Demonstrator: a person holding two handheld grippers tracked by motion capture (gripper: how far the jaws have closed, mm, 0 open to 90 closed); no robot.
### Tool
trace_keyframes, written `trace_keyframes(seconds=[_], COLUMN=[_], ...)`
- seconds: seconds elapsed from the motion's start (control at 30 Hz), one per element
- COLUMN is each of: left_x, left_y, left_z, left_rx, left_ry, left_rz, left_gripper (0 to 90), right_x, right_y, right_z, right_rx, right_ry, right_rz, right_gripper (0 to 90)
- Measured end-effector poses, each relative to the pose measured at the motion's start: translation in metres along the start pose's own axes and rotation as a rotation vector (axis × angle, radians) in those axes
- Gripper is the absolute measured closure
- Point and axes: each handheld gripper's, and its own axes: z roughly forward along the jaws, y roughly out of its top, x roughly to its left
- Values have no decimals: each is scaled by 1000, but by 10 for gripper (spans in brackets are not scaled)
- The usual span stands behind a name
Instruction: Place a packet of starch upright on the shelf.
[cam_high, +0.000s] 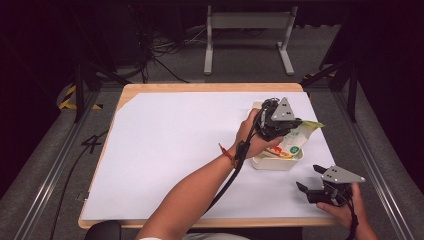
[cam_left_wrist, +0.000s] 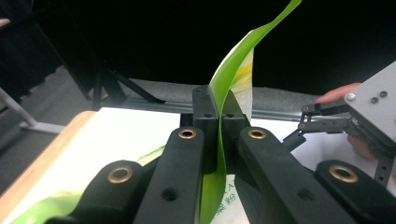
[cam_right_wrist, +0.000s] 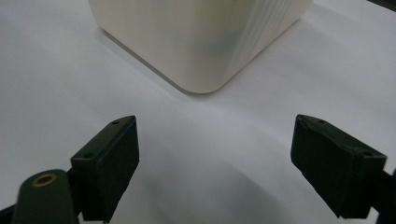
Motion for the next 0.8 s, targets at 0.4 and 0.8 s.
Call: trace_keyframes(seconds=[0.4,0.8], left_x=[8,15], left_y=[-21,-32], left_z=[-2,6], left_rx=[-70,-71], left_ry=[-47,-51], left_rz=[-76,-109], left_gripper=[898,899], right_x=[0,0], right_y=[0,0], right_z=[-1,-1], right_rx=[-3,-5], right_ry=[-3,-5], right_rz=[-5,1], right_gripper=[152,151])
